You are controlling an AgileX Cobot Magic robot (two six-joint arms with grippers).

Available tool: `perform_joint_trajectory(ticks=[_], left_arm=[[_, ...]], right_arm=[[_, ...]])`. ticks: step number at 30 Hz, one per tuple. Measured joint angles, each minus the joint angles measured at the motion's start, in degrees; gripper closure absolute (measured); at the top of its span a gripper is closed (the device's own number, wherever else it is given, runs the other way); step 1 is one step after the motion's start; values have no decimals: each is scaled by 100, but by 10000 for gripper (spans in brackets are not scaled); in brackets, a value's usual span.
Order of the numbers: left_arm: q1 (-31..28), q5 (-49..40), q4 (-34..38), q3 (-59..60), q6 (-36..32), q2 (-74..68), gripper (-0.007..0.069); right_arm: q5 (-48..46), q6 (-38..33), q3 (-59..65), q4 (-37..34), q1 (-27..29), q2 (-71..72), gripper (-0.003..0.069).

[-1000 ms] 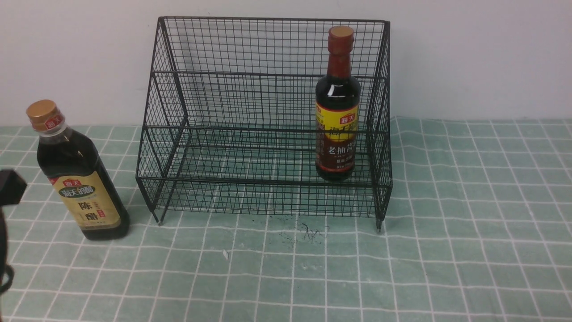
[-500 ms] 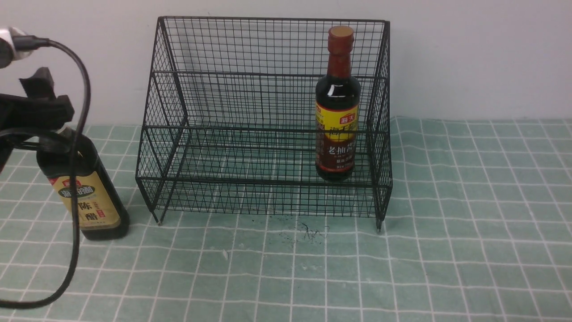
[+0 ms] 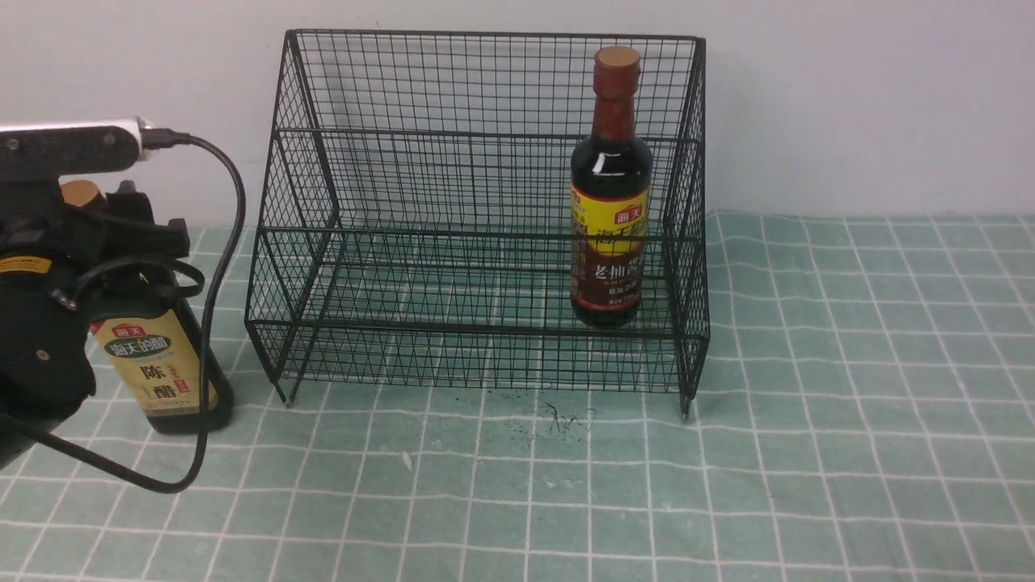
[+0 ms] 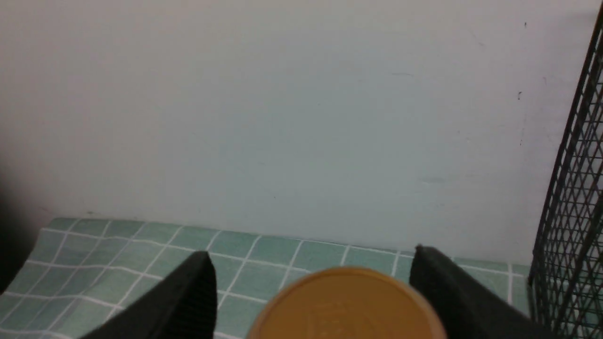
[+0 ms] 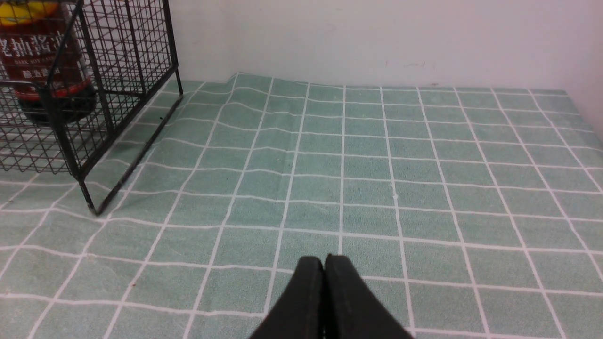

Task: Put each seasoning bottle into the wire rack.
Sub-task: Use the left arm to grab the condiment bottle closest to it, then use the left arm to put the condiment bottle back on the shelf

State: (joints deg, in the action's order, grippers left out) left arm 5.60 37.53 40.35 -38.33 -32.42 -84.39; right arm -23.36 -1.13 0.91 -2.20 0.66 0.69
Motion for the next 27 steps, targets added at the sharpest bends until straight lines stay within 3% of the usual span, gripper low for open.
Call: perform_joint_trajectory(ticks=[2,4,8,13,16,27], left_arm=[[0,-6,-141,0,176,-12,286],[0,-26,-167,-6,320,-12,317],[0,-359,-325,-38,306,164,319],[-13,-1800,-329,-623,-29,827,323],[-2,-2219,-374,-1192,-47,1145,323],[496,-2504,-143,-3127,-27,1042,323]], right_arm=[[0,0,0,0,0,0,669],[0,0,0,0,0,0,669],[0,-5,0,0,0,0,669],[0,-5,0,0,0,0,669],[0,-5,0,0,0,0,669],[0,-5,0,0,0,0,669]])
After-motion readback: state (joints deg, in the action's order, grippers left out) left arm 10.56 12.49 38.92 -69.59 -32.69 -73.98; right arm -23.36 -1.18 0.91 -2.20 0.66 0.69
